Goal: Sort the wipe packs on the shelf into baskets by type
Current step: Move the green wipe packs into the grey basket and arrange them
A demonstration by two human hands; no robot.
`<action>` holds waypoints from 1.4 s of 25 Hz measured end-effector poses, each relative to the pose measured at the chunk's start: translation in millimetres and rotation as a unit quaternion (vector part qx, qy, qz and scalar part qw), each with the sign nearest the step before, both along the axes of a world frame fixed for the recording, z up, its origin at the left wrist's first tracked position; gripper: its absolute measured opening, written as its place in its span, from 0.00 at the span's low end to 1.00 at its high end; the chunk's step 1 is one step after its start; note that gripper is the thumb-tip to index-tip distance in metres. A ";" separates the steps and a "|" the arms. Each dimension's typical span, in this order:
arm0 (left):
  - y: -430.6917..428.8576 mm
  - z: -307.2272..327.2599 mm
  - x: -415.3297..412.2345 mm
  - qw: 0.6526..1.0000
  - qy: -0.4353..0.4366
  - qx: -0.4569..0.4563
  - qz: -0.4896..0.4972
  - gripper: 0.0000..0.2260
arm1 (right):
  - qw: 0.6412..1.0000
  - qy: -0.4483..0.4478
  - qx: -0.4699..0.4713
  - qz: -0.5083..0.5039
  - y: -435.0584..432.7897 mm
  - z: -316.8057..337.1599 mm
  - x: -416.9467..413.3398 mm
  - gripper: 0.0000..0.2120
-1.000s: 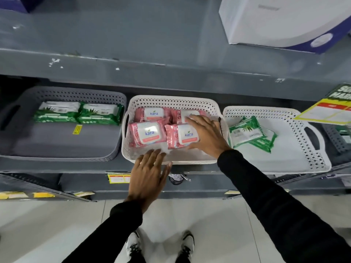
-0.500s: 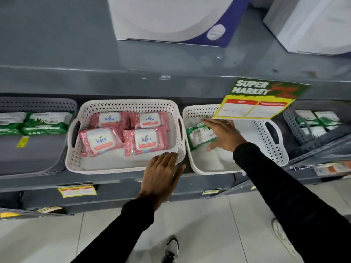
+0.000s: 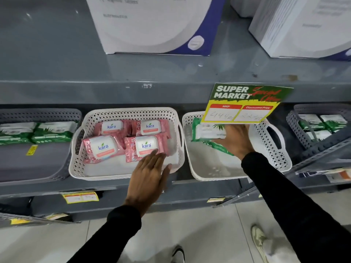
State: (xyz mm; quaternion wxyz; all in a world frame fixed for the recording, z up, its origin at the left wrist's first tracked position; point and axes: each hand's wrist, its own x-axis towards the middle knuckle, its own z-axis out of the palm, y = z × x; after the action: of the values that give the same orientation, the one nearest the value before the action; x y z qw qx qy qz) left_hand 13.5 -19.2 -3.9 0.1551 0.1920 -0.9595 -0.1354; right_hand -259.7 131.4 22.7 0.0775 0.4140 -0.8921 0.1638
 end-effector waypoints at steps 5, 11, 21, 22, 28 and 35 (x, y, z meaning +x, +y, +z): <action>-59.5 7.7 40.7 0.999 0.037 0.010 0.036 0.21 | 0.992 -0.059 -0.111 0.010 -43.7 42.8 49.9 0.30; -166.9 15.7 148.8 0.996 0.049 0.008 0.080 0.18 | 0.995 -0.024 -0.049 0.084 -185.3 58.6 175.8 0.36; -321.2 -14.1 309.6 0.974 0.051 -0.030 0.219 0.14 | 0.975 -0.023 -0.019 0.218 -409.5 14.4 350.3 0.37; -328.0 -19.8 315.6 0.973 0.045 -0.036 0.225 0.14 | 0.974 -0.024 -0.008 0.226 -425.8 6.4 364.9 0.37; -333.4 -38.1 318.6 0.962 0.029 -0.074 0.262 0.17 | 0.969 0.009 0.056 0.240 -485.7 -42.8 421.1 0.37; -321.0 -27.1 305.3 0.962 0.041 -0.052 0.265 0.11 | 0.963 -0.064 0.044 0.256 -456.0 -24.3 392.0 0.45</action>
State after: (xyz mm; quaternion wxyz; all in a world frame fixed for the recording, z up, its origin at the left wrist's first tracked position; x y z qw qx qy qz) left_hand 318.7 -340.2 -31.0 0.2347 0.4253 -0.8728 -0.0469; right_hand 132.3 -324.5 -1.7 -0.0426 0.6204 -0.7656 0.1647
